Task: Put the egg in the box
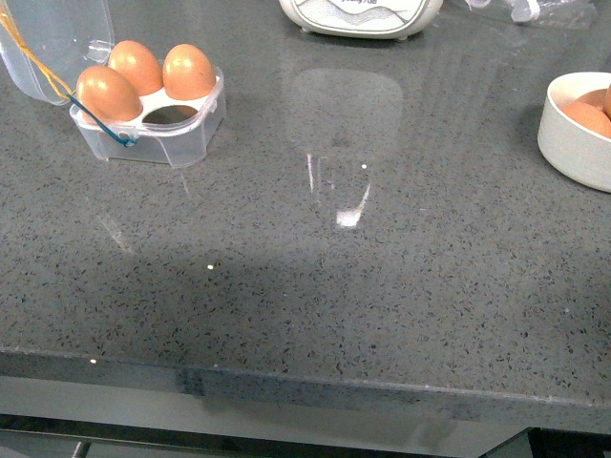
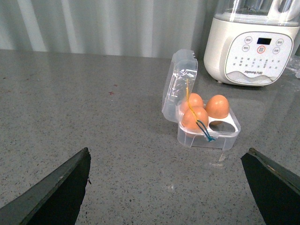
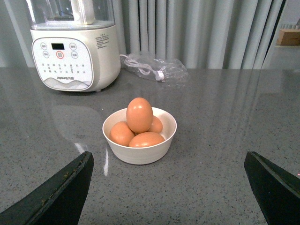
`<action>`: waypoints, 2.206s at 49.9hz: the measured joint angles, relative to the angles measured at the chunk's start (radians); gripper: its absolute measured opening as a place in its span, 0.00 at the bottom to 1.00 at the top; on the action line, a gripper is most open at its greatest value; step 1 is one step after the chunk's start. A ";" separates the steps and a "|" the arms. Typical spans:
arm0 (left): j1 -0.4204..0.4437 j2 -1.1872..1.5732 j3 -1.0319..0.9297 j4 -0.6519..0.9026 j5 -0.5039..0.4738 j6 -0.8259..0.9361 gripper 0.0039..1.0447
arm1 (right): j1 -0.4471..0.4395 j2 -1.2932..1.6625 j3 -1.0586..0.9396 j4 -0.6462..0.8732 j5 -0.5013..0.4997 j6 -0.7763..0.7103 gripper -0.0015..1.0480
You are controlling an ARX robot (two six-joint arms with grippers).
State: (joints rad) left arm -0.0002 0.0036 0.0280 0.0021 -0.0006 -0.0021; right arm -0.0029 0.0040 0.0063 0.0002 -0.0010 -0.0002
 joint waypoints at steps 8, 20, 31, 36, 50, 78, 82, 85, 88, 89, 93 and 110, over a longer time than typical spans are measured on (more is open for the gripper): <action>0.000 0.000 0.000 0.000 0.000 0.000 0.94 | 0.000 0.000 0.000 0.000 0.000 0.000 0.93; 0.000 0.000 0.000 0.000 0.000 0.000 0.94 | 0.000 0.000 0.000 0.000 0.000 0.000 0.93; 0.000 0.000 0.000 0.000 0.000 0.000 0.94 | 0.000 0.000 0.000 0.000 0.000 0.000 0.93; 0.000 0.000 0.000 0.000 0.000 0.000 0.94 | 0.000 0.000 0.000 0.000 0.000 0.000 0.93; 0.000 0.000 0.000 0.000 0.000 0.000 0.94 | 0.032 0.021 0.003 0.000 0.109 -0.016 0.93; 0.000 0.000 0.000 0.000 0.000 0.000 0.94 | -0.093 0.978 0.443 0.508 0.121 -0.023 0.93; 0.000 0.000 0.000 0.000 0.000 0.000 0.94 | -0.092 1.099 0.540 0.483 0.070 -0.018 0.93; 0.000 0.000 0.000 0.000 0.000 0.000 0.94 | -0.085 1.189 0.609 0.451 0.043 -0.018 0.93; 0.000 0.000 0.000 0.000 0.000 0.000 0.94 | -0.078 1.253 0.656 0.404 0.000 -0.019 0.93; 0.000 0.000 0.000 0.000 0.000 0.000 0.94 | -0.077 1.260 0.662 0.396 -0.008 -0.019 0.93; 0.000 0.000 0.000 0.000 0.000 0.000 0.94 | -0.072 1.304 0.692 0.343 -0.064 -0.023 0.93; 0.000 0.000 0.000 0.000 0.000 0.000 0.94 | -0.058 1.403 0.709 0.340 -0.218 -0.084 0.93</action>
State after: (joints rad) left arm -0.0002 0.0036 0.0280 0.0021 -0.0006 -0.0021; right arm -0.0605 1.4075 0.7155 0.3397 -0.2188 -0.0841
